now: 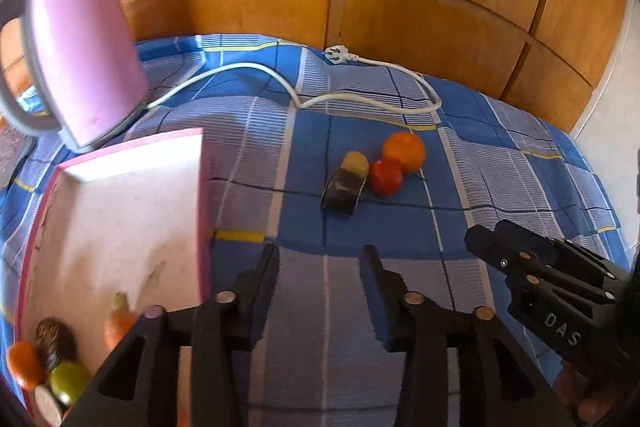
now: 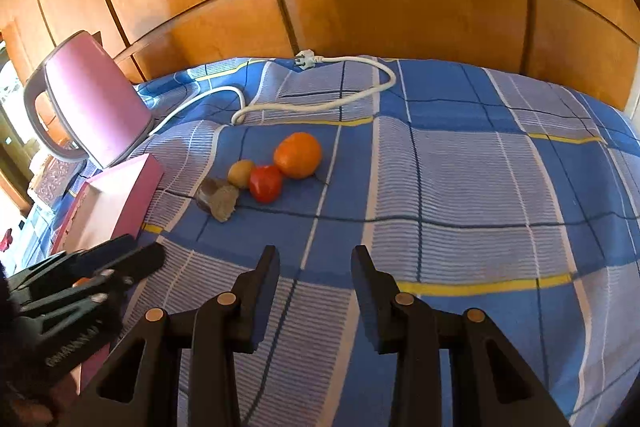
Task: Organize fruits
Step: 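Withdraw both tools from the tray toward the remaining produce, then grasp the dark cylindrical piece with the left gripper while the right gripper grasps the red tomato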
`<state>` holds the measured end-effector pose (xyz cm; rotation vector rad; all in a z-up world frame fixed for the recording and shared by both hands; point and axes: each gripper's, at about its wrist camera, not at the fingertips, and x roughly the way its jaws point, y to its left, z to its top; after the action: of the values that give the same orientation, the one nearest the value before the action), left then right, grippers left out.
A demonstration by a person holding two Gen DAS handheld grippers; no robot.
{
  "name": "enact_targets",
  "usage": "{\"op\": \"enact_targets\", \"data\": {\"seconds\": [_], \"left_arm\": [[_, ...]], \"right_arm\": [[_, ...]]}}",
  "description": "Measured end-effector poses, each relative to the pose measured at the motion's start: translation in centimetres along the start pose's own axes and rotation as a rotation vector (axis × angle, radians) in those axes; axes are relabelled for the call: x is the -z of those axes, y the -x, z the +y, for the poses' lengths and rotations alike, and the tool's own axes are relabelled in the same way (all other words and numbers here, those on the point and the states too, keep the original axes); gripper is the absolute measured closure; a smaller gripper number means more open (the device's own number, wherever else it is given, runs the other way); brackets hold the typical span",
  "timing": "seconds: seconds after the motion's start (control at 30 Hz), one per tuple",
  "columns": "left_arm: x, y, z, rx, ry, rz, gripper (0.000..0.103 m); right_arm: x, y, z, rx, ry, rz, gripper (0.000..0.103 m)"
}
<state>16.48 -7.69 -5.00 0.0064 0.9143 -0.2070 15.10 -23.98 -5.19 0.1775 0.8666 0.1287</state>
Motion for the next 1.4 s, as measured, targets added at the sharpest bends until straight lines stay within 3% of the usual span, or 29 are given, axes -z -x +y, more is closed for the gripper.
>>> {"op": "enact_targets", "data": {"seconds": [0.5,0.53,0.6,0.67,0.97,1.17,1.2,1.4], "left_arm": [[-3.3,-5.6,-0.1,0.026,0.016,0.043,0.049],[-3.5,-5.8,-0.1,0.032,0.017,0.043,0.051],[-3.7,-6.0,0.1,0.078,0.035,0.042,0.07],[-3.7,-5.9,0.1,0.083,0.035,0.032,0.075],[-2.8,-3.1,2.3,0.022,0.127,-0.02,0.075],[-2.0,-2.3,3.2,0.019,0.148,-0.004,0.075],[-1.8,-2.1,3.2,0.02,0.142,-0.002,0.075],[-1.0,-1.1,2.6,0.025,0.126,-0.011,0.075]], "right_arm": [[-1.7,-2.8,-0.9,-0.031,-0.038,0.02,0.065],[-1.8,-2.9,-0.9,-0.035,-0.04,0.02,0.065],[-2.0,-3.2,-0.7,-0.05,-0.047,0.018,0.065],[-2.2,-3.5,-0.4,-0.066,-0.051,0.016,0.065],[-3.5,-5.6,1.3,-0.143,-0.048,0.022,0.065],[-3.9,-8.1,2.9,-0.121,-0.004,0.04,0.068],[-3.8,-8.1,3.0,-0.112,0.005,0.032,0.076],[-3.5,-7.5,2.3,-0.102,-0.007,0.038,0.077]]}}
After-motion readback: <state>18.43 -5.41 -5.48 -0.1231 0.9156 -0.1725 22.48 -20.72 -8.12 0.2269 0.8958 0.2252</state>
